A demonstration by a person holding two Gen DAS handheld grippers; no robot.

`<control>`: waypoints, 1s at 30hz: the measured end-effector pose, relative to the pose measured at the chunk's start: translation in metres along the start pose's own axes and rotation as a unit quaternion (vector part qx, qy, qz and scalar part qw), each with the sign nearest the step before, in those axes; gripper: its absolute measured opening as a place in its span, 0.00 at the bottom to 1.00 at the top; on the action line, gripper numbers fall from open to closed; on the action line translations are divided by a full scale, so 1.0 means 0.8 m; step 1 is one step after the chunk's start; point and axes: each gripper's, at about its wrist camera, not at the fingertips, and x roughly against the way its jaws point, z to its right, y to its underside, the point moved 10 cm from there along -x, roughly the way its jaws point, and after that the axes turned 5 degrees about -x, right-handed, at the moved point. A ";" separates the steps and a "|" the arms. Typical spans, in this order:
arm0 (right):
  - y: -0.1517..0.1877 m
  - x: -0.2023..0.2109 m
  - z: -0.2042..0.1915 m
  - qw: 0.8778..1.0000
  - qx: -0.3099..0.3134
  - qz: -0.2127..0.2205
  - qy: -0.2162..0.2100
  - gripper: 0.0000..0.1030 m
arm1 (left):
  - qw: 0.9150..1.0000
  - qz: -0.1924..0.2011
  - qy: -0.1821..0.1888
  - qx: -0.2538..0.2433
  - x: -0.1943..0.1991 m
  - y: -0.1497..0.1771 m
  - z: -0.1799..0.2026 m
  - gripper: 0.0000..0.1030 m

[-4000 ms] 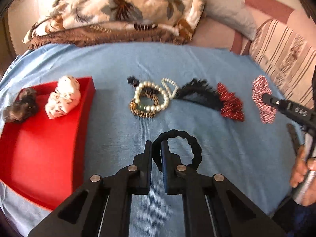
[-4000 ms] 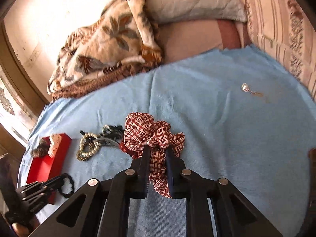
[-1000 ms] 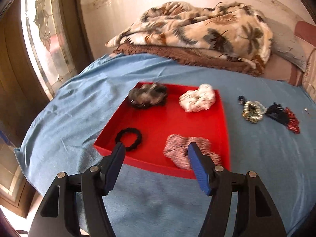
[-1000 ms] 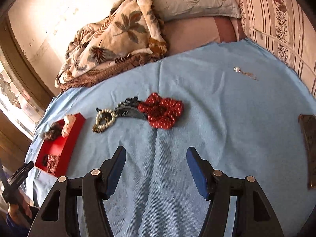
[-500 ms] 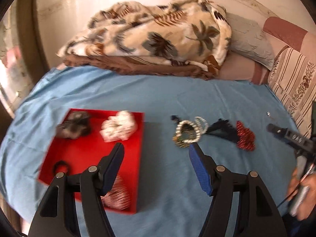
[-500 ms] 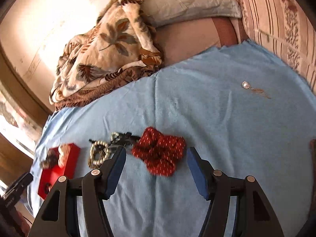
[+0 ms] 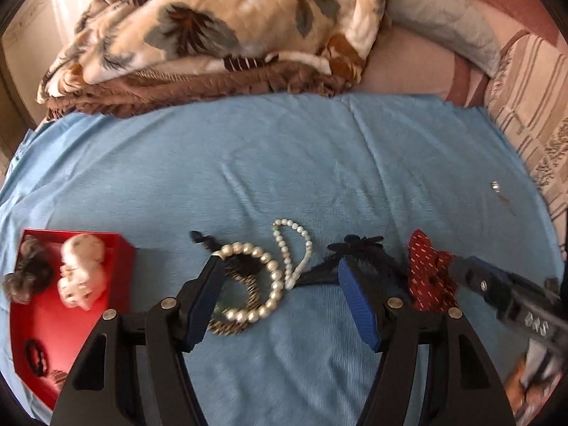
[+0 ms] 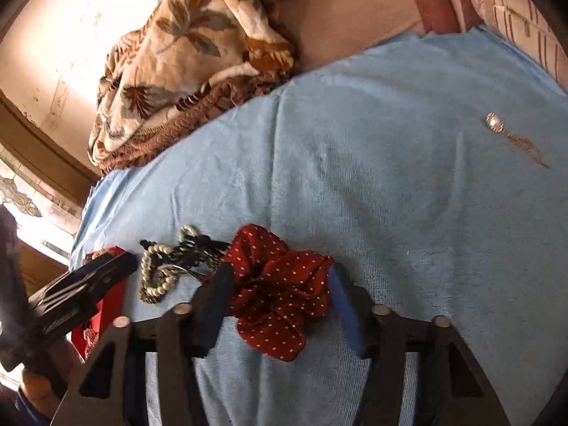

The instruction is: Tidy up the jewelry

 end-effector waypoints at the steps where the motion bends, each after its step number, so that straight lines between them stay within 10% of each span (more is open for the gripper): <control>1: 0.003 -0.005 0.002 1.000 -0.001 -0.008 0.000 0.39 | 1.000 -0.010 0.001 0.007 -0.012 0.003 0.002 0.63; 3: 0.008 -0.011 0.006 1.000 -0.004 -0.018 0.002 0.21 | 0.999 -0.025 0.014 0.018 -0.029 0.010 0.008 0.55; 7: 0.007 -0.008 0.020 0.999 -0.029 -0.018 0.005 0.19 | 0.997 -0.051 0.054 0.005 -0.032 0.026 0.035 0.22; 16: 0.003 0.023 0.015 1.000 -0.009 0.010 0.018 0.20 | 0.991 -0.090 0.079 -0.059 -0.007 0.118 0.091 0.22; 20: 0.007 0.041 0.005 0.999 0.011 0.028 0.025 0.49 | 0.992 -0.069 0.098 -0.043 0.028 0.127 0.084 0.24; 30: 0.029 0.053 -0.019 1.000 0.018 0.022 -0.013 0.56 | 0.998 -0.016 0.033 -0.047 0.067 0.117 0.027 0.42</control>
